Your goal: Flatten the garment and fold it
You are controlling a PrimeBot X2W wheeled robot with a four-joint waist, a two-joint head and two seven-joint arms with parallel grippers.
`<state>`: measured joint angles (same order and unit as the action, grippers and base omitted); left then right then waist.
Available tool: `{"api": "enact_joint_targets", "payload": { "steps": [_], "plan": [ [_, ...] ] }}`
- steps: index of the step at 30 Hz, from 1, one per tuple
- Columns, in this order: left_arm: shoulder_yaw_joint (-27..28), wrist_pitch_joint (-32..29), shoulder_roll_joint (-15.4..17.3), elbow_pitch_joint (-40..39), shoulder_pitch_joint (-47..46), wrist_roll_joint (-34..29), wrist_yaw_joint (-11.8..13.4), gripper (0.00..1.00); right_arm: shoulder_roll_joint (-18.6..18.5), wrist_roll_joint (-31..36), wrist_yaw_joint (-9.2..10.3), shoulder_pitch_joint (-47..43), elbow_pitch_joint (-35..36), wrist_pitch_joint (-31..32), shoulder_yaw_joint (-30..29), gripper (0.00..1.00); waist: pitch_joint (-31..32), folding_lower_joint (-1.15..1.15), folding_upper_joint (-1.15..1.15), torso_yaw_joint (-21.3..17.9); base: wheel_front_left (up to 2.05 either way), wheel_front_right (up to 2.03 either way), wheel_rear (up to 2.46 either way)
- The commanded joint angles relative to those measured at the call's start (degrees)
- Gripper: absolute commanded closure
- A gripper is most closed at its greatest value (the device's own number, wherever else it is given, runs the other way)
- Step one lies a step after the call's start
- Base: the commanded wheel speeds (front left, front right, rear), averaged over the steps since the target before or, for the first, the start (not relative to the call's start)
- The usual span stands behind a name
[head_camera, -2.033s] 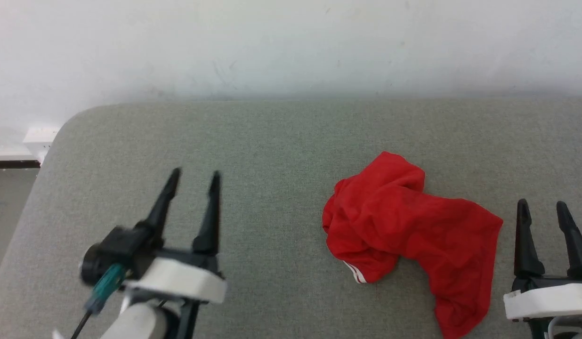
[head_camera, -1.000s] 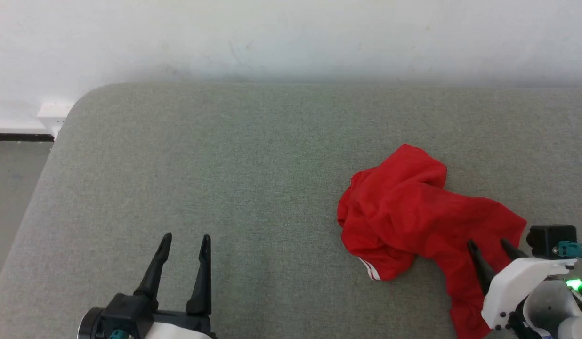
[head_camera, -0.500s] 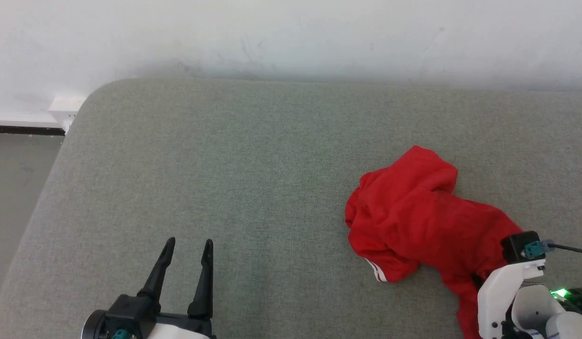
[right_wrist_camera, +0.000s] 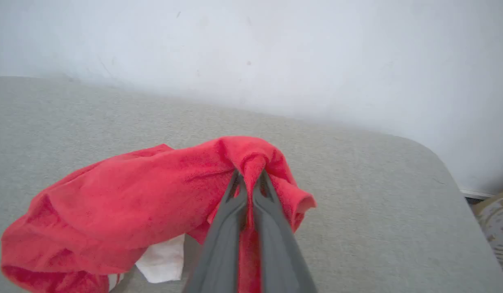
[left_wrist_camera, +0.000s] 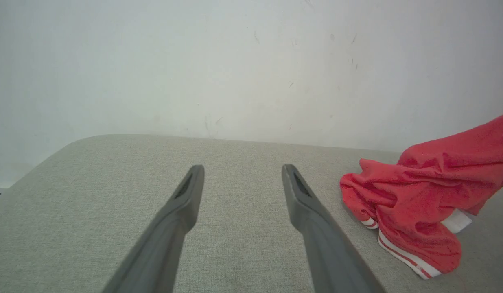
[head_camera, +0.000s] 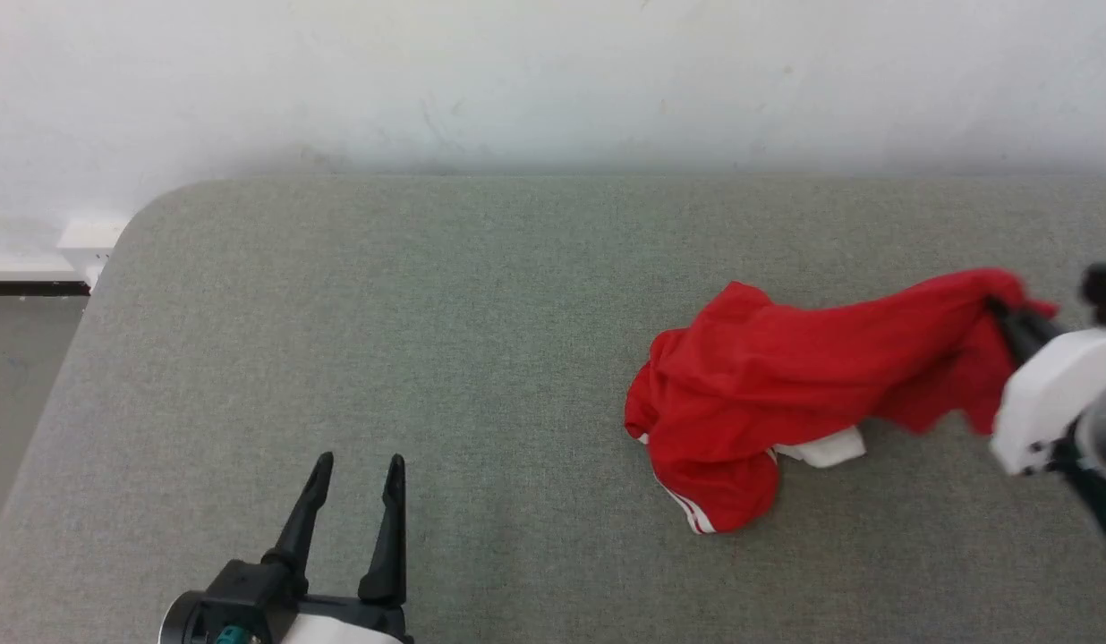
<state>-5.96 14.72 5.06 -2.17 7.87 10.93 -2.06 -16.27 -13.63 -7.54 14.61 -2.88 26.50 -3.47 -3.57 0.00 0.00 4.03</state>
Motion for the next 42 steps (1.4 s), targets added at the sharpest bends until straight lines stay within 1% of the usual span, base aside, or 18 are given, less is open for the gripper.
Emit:
{"api": "enact_joint_targets", "payload": {
  "steps": [1, 5, 6, 7, 8, 11, 13, 18, 19, 20, 21, 24, 27, 31, 34, 37, 39, 42],
  "plan": [
    [0.22, 0.28, -0.33, 0.18, -0.30, -0.43, -0.54, 0.00, -1.19, 0.70, 0.05, 0.60, 1.10, 0.57, -2.17, 1.00, -0.03, 0.00, 0.00, 0.07, 0.00, 0.00, 0.00],
    [0.38, 0.28, -0.56, 0.39, -0.45, -0.74, -1.09, 0.00, -3.71, 3.86, 0.05, -2.46, 3.17, 1.79, -11.09, 1.00, -0.66, 0.00, 0.00, 1.14, 0.00, 0.00, 0.00],
    [0.46, 0.28, -0.61, 0.46, -0.42, -0.83, -1.18, 0.00, -3.66, 4.63, 0.05, -4.20, 3.47, 2.07, -13.47, 1.00, -0.84, 0.00, 0.00, 1.46, 0.00, 0.00, 0.00],
    [0.46, 0.28, -0.61, 0.46, -0.42, -0.83, -1.18, 0.00, -3.66, 4.63, 0.05, -4.20, 3.47, 2.07, -13.47, 1.00, -0.84, 0.00, 0.00, 1.46, 0.00, 0.00, 0.00],
    [0.60, 0.28, -0.65, 0.52, -0.37, -0.86, -1.23, 0.00, -3.29, 5.36, 0.05, -6.29, 3.72, 2.44, -15.60, 1.00, -1.02, 0.00, 0.00, 1.79, 0.00, 0.00, 0.00],
    [1.05, 0.28, -0.74, 0.65, -0.18, -0.99, -1.44, 0.00, -0.32, 6.30, 0.05, -13.10, 3.83, 3.58, -20.59, 1.00, -1.58, 0.00, 0.00, 2.51, 0.00, 0.00, 0.00],
    [1.28, 0.28, -0.77, 0.75, -0.24, -1.06, -1.65, 0.00, 2.27, 6.67, 0.05, -17.23, 2.99, 3.12, -22.47, 1.00, -1.89, 0.00, 0.00, 2.78, 0.00, 0.00, 0.00],
    [1.67, 0.28, -0.85, 1.09, -0.60, -1.27, -2.10, 0.00, 6.15, 7.43, 0.05, -21.35, -0.55, 0.41, -23.47, 1.00, -2.13, 0.00, 0.00, 2.84, 0.00, 0.00, 0.00],
    [1.64, 0.28, -0.87, 1.18, -0.68, -1.35, -2.17, 0.00, 6.33, 7.68, 0.05, -21.29, -1.08, -0.13, -23.31, 0.93, -2.08, 0.00, 0.00, 2.76, 0.00, 0.00, 0.00],
    [1.64, 0.28, -0.91, 1.27, -0.76, -1.40, -2.20, 0.00, 6.44, 7.67, 0.05, -21.01, -1.42, -0.64, -23.05, 0.57, -2.02, 0.00, 0.00, 2.65, 0.00, 0.00, 0.00],
    [1.63, 0.28, -0.94, 1.33, -0.82, -1.44, -2.24, 0.00, 6.48, 7.53, 0.05, -20.56, -1.55, -1.04, -22.82, 0.00, -1.95, 0.00, 0.00, 2.53, 0.00, 0.00, 0.00],
    [1.56, 0.28, -1.06, 1.43, -0.94, -1.48, -2.36, 0.00, 5.16, 6.95, 0.05, -18.81, -0.11, -1.24, -20.73, 0.00, -1.71, 0.00, 0.00, 2.29, 0.00, 0.00, 0.00],
    [1.50, 0.28, -1.21, 1.46, -0.92, -1.44, -2.38, 0.00, 4.24, 3.89, 0.05, -15.93, 3.97, -0.28, -18.03, 0.00, -1.50, 0.00, 0.00, 2.25, 0.00, 0.00, 0.00],
    [1.33, 0.28, -1.45, 1.47, -0.81, -1.30, -2.36, 0.00, 2.29, -0.29, 0.05, -11.45, 10.08, 3.97, -13.44, 0.00, -1.41, 0.00, 0.00, 2.66, 0.00, 0.00, 0.00],
    [1.37, 0.28, -1.58, 1.40, -0.89, -1.18, -2.43, 0.00, 0.63, -2.20, 0.05, -7.36, 12.04, 8.33, -10.00, 0.00, -1.84, 0.00, 0.00, 3.22, 0.00, 0.00, 0.00],
    [1.27, 0.28, -1.68, 1.36, -1.35, -1.16, -2.59, 0.00, -1.11, -2.34, 0.05, -3.15, 10.53, 11.89, -6.36, 0.00, -2.86, 0.00, 0.00, 4.13, 0.00, 0.00, 0.00],
    [1.12, 0.28, -1.74, 1.43, -1.75, -1.10, -2.74, 0.00, -1.94, -1.99, 0.05, -0.48, 7.99, 14.36, -3.78, 0.00, -3.57, 0.00, 0.00, 4.88, 0.00, 0.00, 0.00],
    [0.88, 0.28, -1.82, 1.69, -2.31, -1.05, -2.94, 0.00, -1.96, -1.18, 0.05, 3.35, 2.93, 17.05, -0.99, 0.00, -4.59, 0.00, 0.00, 6.08, 0.00, 0.00, 0.00]
  ]
}}
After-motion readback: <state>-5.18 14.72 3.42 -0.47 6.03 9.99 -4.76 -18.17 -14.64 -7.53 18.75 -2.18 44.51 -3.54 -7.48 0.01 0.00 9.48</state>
